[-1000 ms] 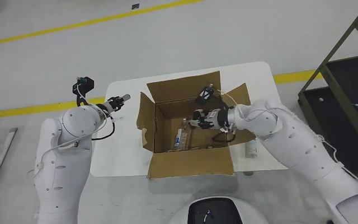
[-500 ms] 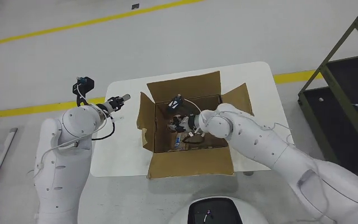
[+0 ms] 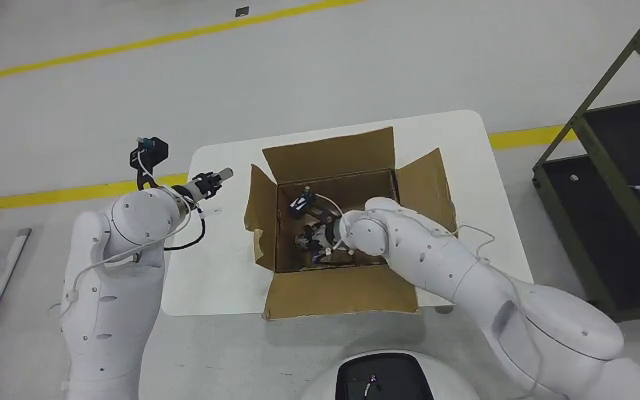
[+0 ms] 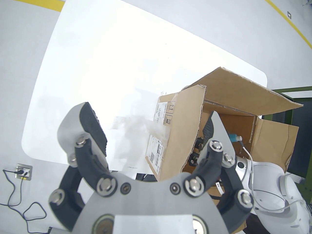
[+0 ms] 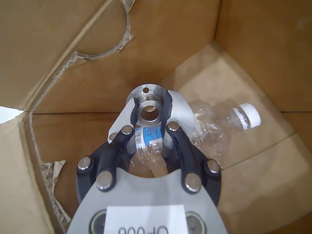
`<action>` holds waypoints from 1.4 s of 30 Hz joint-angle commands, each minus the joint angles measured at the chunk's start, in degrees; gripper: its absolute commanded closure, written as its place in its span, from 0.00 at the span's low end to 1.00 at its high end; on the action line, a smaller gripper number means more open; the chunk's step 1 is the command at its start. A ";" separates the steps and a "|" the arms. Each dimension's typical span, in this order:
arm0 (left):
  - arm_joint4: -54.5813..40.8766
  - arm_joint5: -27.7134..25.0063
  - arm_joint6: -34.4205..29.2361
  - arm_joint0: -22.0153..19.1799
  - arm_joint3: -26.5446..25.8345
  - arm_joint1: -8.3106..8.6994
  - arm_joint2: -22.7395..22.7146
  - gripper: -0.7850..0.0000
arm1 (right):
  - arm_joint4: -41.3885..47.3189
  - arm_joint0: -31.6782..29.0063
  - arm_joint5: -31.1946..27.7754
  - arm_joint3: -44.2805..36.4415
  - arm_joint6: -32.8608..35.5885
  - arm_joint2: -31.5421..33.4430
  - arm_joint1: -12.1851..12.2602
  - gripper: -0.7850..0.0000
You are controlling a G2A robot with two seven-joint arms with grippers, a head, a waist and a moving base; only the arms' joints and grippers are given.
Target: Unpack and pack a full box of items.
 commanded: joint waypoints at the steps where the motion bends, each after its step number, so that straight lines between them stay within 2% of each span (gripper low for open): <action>1: 0.00 0.00 0.00 0.00 0.00 0.00 0.00 0.00 | -0.60 0.47 -0.40 1.39 0.37 -0.34 -0.79 1.00; 5: 0.00 0.00 0.00 0.00 0.00 0.00 0.00 0.00 | -0.44 1.06 -1.60 4.33 0.29 -0.27 -2.21 1.00; 7: 0.00 0.00 0.00 0.00 0.00 0.00 0.00 0.00 | -0.46 1.33 -2.08 5.46 0.42 -0.21 -2.83 0.91; 12: 0.00 0.00 0.00 0.00 0.00 0.00 0.00 0.00 | -1.17 2.09 -4.16 8.02 1.13 -0.24 -4.13 0.77; 18: 0.00 0.00 0.00 0.00 0.00 0.00 0.00 0.00 | -1.43 2.71 -6.05 10.67 1.16 0.21 -5.36 0.66; 22: 0.00 0.00 0.00 0.00 0.00 0.00 0.00 0.00 | -1.69 3.21 -7.03 12.08 1.18 0.63 -5.94 0.63; 28: 0.00 0.00 0.00 0.00 0.00 0.00 0.00 0.00 | -0.32 4.78 -9.27 13.29 -1.46 2.94 -5.88 0.63; 32: 0.00 0.00 0.00 0.00 0.00 0.00 0.00 0.00 | 0.15 6.40 -12.35 13.21 -5.02 5.66 -4.25 0.76; 33: 0.00 0.00 0.00 0.00 0.00 0.00 0.00 0.00 | 0.32 6.71 -13.19 12.99 -6.11 6.55 -3.61 0.85; 36: 0.00 0.00 0.00 0.00 0.00 0.00 0.00 0.00 | -0.17 7.66 -15.43 12.04 -9.13 9.53 -1.00 0.99; 42: 0.00 0.00 0.00 0.00 0.00 0.00 0.00 0.00 | -3.79 7.31 -14.58 4.44 -13.10 18.62 7.03 1.00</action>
